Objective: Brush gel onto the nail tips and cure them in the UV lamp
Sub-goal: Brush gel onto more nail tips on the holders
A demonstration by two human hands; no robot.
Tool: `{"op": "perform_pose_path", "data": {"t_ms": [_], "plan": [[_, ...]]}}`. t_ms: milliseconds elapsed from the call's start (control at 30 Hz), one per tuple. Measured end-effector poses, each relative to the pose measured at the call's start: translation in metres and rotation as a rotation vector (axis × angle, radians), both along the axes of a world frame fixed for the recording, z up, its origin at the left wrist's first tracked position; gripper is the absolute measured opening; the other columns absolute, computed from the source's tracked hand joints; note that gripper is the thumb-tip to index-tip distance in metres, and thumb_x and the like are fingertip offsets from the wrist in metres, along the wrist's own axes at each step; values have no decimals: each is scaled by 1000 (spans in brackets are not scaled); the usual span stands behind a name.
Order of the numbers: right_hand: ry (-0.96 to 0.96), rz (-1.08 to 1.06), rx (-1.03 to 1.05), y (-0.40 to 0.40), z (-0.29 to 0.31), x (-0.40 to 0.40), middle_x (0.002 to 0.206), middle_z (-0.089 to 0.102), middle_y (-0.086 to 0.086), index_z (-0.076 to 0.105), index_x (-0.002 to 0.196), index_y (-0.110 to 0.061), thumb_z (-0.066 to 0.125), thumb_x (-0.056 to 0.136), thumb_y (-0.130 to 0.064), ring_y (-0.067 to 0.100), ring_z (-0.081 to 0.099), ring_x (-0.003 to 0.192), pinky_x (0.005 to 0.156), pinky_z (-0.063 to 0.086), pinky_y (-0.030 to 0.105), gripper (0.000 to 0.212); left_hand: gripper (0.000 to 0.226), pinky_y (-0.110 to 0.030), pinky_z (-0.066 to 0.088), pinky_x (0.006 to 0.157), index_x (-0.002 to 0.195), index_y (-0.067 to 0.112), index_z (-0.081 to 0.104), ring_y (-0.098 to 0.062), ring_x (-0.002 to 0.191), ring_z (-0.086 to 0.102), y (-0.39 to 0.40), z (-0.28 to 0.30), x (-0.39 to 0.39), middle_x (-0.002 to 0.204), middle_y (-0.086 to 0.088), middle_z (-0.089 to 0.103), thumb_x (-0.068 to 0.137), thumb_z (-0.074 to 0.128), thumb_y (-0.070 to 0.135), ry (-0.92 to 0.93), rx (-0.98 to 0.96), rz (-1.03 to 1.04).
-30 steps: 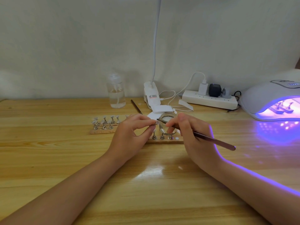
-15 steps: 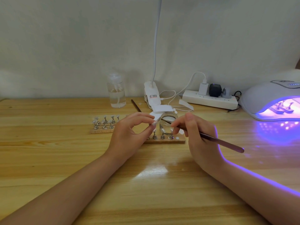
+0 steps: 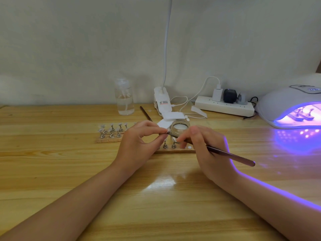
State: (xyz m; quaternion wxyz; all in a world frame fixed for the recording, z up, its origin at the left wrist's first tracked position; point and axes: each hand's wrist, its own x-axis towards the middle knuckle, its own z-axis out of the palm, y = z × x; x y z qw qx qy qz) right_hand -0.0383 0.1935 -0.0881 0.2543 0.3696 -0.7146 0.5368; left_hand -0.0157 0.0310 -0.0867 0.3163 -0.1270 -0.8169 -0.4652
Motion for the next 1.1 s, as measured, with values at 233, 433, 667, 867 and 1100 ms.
{"op": "perform_pose_path", "data": {"t_ms": [233,433,667,867,1100], "plan": [[-82,-10,-69,2,-1,0,59,61,-5,64,70,-21,32,91,-34,7,60,62,63,47,20,40,21,-15,45,76,86,25,70,-5,79,58,0,0,1,81,5,65,74,72,7,-21,2,3],[-108,7,-8,-1,1,3,63,62,-6,64,75,-21,33,91,-33,-4,56,59,60,38,6,37,21,-19,46,76,88,21,70,-8,80,60,-1,0,1,82,4,65,74,73,6,-22,-2,5],[-115,38,-118,0,0,2,56,59,-4,64,67,-18,34,90,-32,1,56,54,57,41,12,41,20,-12,43,75,83,25,70,-4,79,58,-1,-2,-1,81,8,65,73,73,8,-4,-11,17],[-166,22,-42,-1,0,3,64,63,-7,64,73,-20,42,92,-32,-5,57,61,60,37,4,31,25,-14,44,73,82,31,67,-4,78,59,-1,-2,-2,80,8,64,73,73,8,3,-16,12],[-161,53,-133,0,-2,1,52,60,1,65,63,-15,35,88,-36,5,57,54,60,40,13,45,18,-6,38,73,83,23,70,-2,77,57,-1,-1,-2,80,7,65,74,73,7,2,-37,15]]}}
